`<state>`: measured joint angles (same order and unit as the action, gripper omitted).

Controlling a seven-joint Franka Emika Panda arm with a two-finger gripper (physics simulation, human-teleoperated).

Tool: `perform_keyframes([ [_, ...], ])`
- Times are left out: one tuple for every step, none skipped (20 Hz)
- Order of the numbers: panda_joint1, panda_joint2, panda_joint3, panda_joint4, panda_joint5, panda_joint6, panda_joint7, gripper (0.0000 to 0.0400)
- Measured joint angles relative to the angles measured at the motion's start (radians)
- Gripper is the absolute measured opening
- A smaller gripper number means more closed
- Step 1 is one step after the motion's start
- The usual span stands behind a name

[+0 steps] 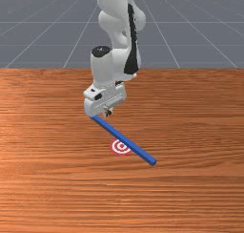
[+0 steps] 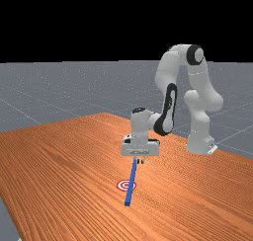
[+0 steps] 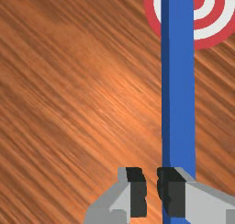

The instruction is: Pull the pivot to the target area

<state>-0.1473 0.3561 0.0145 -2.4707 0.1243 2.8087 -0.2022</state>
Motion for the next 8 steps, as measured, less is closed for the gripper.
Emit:
perform_keyframes([
  [0.146, 0.054, -0.145, 0.105, -0.17, -0.179, 0.185, 0.0033],
  [0.145, 0.067, -0.144, 0.098, -0.169, -0.146, 0.186, 0.002],
  [0.141, 0.065, -0.142, 0.048, -0.165, -0.023, 0.187, 0.0012],
  [0.113, 0.076, -0.116, 0.043, -0.182, 0.051, 0.107, 0.0007],
  [0.097, 0.101, -0.1, 0.092, -0.196, 0.029, 0.053, 0.0002],
  [0.101, 0.126, -0.099, 0.147, -0.187, 0.0, 0.067, 0.0002],
  [0.101, 0.152, -0.095, 0.2, -0.183, -0.027, 0.069, 0.0001],
  [0.107, 0.173, -0.098, 0.244, -0.173, -0.051, 0.092, 0.0001],
])
